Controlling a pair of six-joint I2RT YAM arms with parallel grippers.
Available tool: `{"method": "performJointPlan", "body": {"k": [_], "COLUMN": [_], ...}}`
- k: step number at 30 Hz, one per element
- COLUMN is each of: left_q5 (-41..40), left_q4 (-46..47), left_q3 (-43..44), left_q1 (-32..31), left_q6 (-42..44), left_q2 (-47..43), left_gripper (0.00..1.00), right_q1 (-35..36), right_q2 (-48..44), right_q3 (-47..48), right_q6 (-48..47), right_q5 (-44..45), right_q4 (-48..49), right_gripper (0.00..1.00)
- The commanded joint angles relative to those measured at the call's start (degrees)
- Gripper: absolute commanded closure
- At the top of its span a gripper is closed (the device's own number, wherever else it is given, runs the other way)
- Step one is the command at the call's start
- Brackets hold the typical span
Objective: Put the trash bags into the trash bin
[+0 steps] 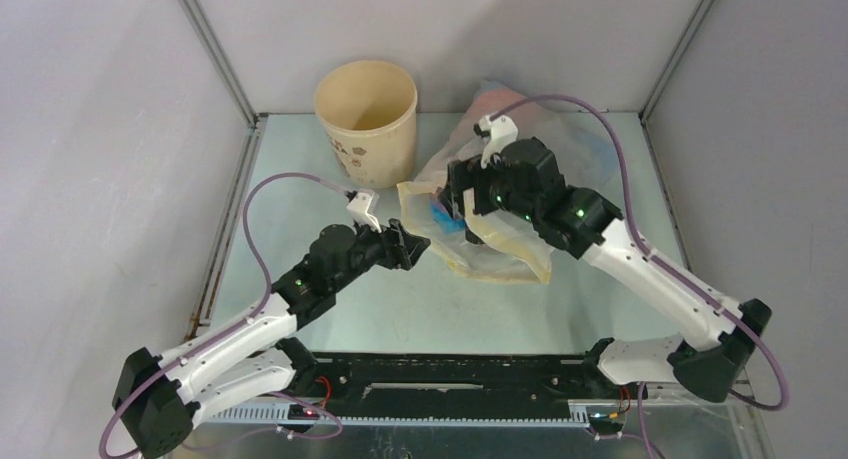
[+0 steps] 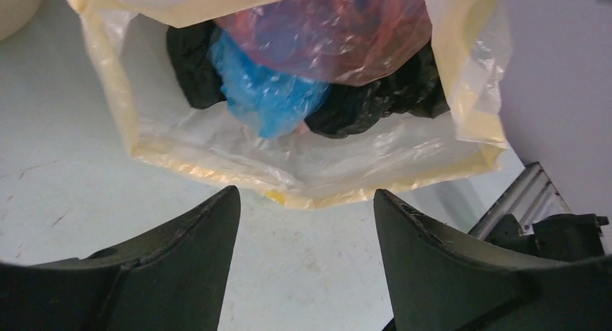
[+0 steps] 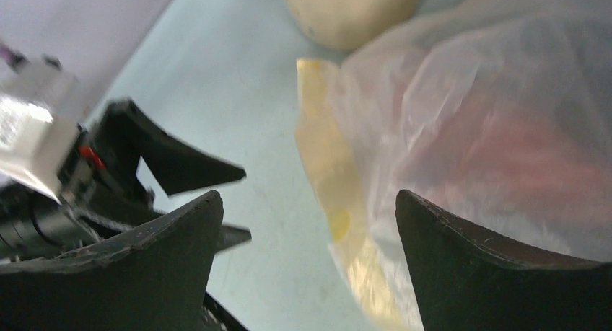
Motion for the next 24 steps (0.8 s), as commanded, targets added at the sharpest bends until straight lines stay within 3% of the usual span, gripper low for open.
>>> {"method": "performJointPlan", "body": {"k": [1, 11, 18, 24], "left_q5": [0.8, 1.4, -11.3, -12.7], "left_q4": [8.6, 16.7, 15.2, 13.4], "left_q3": [-2.1, -3.1, -6.0, -6.0], "left_q1": [-2.1, -7.9, -8.0, -8.0], "left_q6": [-1.4, -2.4, -3.3, 2.4], "left_q2": [1.8, 9.3, 4.9, 0.3], "left_gripper": [0.25, 0.31, 0.33, 0.16], "right_q1": [2.9, 7.7, 11.6, 17.4], "right_q2": [-5.5, -16.0, -15.6, -14.0], "right_q3": [-4.0, -13.0, -14.2, -14.2], "right_q6": [-1.1, 0.2, 0.2, -0.4], "right_q5": [7.6, 17.3, 21.4, 31.6], "right_q4": [-7.9, -13.1, -11.4, -10.0], "right_gripper": [0.09, 0.13, 0.16, 0.14]}}
